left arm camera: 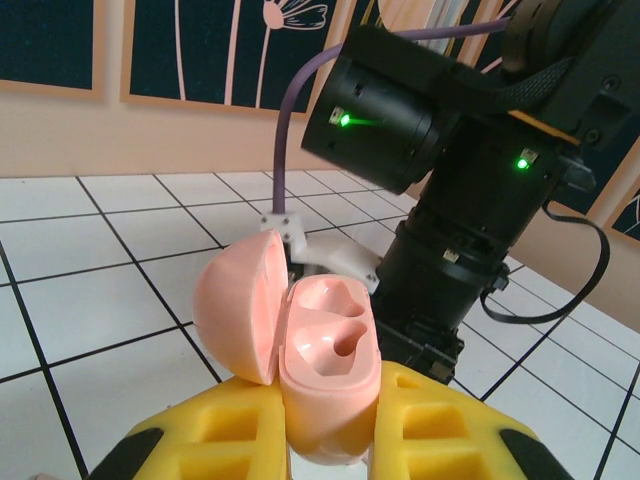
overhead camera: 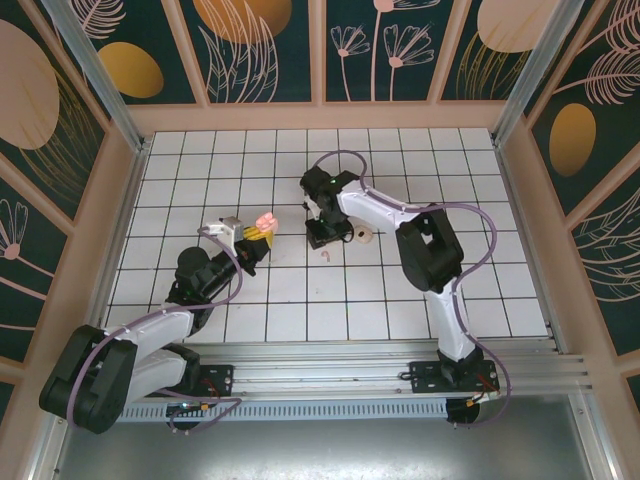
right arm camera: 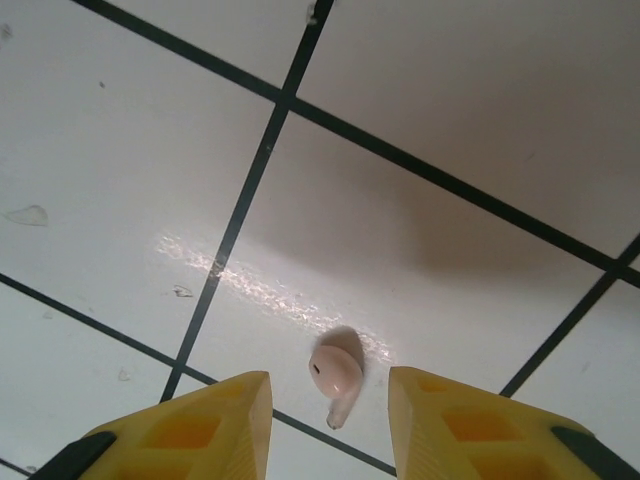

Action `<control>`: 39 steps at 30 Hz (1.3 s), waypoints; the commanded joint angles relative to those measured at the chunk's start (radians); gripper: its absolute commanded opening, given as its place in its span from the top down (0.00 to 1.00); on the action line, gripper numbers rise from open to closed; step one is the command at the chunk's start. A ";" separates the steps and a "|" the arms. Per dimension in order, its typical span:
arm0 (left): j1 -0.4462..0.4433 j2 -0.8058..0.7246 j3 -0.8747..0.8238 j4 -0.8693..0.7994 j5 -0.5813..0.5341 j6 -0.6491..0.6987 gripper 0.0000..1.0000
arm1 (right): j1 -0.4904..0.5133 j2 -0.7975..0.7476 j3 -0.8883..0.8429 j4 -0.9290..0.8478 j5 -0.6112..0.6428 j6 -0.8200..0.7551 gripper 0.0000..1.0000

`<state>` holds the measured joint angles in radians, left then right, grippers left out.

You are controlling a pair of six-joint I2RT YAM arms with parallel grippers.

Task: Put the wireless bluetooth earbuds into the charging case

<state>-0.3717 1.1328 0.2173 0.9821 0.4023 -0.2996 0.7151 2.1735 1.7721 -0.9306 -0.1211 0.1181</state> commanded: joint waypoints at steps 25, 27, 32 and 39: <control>0.007 -0.013 0.028 -0.010 -0.005 0.018 0.85 | 0.038 0.092 0.039 -0.068 0.045 0.010 0.65; 0.008 -0.017 0.028 -0.015 -0.006 0.019 0.85 | 0.039 0.093 0.037 -0.073 0.053 0.012 0.65; 0.008 -0.018 0.027 -0.016 -0.007 0.020 0.85 | 0.038 0.093 0.026 -0.073 0.076 0.015 0.69; 0.008 -0.023 0.028 -0.026 -0.007 0.027 0.85 | 0.039 0.080 0.007 -0.051 0.089 0.022 0.75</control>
<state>-0.3717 1.1316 0.2249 0.9604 0.4023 -0.2928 0.7444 2.2490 1.7885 -0.9760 -0.0631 0.1188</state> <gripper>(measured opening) 0.170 0.254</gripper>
